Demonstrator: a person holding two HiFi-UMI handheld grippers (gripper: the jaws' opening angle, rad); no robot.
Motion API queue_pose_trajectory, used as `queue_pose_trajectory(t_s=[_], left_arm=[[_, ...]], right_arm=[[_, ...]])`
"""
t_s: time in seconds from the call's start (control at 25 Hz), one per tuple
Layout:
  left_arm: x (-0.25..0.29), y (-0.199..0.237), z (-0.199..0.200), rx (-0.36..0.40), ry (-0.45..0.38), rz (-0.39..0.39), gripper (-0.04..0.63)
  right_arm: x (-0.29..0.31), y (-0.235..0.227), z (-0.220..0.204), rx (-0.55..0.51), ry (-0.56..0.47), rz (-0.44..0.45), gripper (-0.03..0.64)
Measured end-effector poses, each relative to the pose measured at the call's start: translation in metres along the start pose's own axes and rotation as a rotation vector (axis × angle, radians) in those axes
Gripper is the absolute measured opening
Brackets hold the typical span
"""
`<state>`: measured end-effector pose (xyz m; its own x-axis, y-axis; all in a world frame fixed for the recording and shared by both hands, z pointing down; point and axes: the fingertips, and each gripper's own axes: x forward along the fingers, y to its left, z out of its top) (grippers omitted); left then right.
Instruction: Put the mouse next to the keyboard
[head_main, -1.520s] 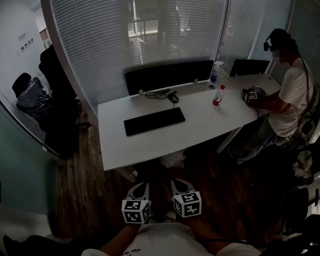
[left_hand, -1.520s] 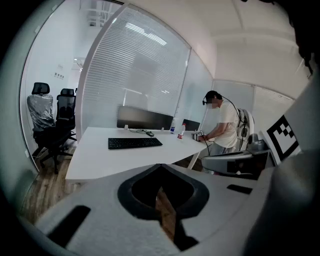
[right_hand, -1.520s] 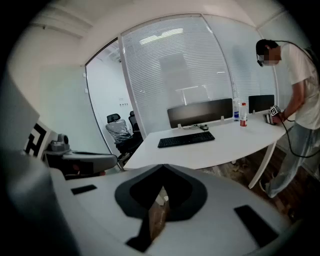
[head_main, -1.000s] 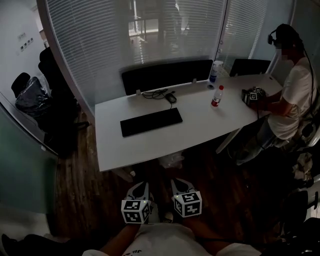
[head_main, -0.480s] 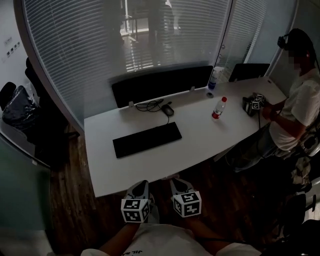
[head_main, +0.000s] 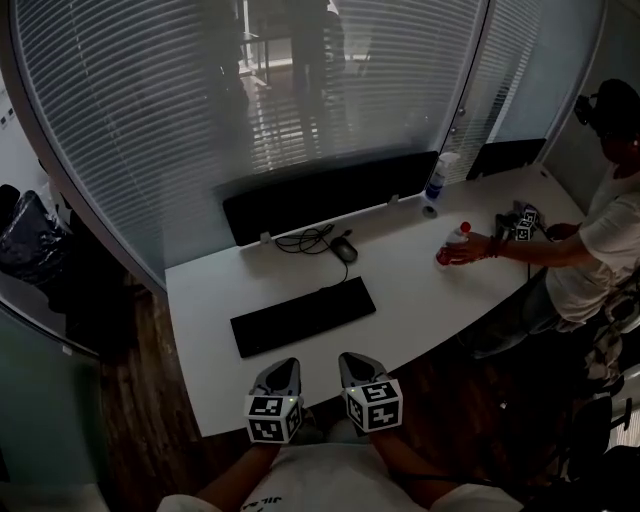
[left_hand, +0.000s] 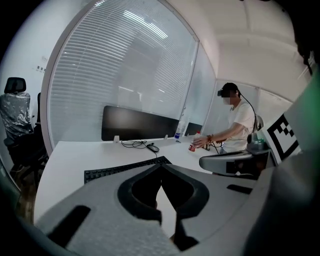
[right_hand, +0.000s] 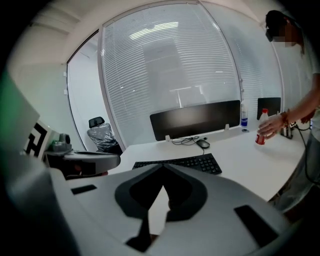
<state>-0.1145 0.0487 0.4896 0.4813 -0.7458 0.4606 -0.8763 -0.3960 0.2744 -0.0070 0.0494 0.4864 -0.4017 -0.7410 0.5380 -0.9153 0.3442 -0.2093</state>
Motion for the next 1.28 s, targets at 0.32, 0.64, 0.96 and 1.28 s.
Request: queue_pose_trajectory(t_s=[0.32,0.64,0.96,1.28], left_arm=[[0.033,0.006,0.027,-0.018,-0.01,0.02,0.005],[0.059,0.004,0.039,-0.052,-0.013,0.053,0.005],[0.073,0.013,0.044,-0.072,-0.01,0.083,0.005],[0.097,0.022,0.051,-0.07,-0.006,0.091,0.005]], right_arm=[[0.029,-0.018,0.027,-0.014,0.014,0.04,0.003],[0.046,-0.04,0.045,-0.042,0.031,0.077,0.003],[0.065,-0.051,0.051,-0.052,0.041,0.099,0.003],[0.09,-0.07,0.062,-0.069,0.046,0.111,0.005]])
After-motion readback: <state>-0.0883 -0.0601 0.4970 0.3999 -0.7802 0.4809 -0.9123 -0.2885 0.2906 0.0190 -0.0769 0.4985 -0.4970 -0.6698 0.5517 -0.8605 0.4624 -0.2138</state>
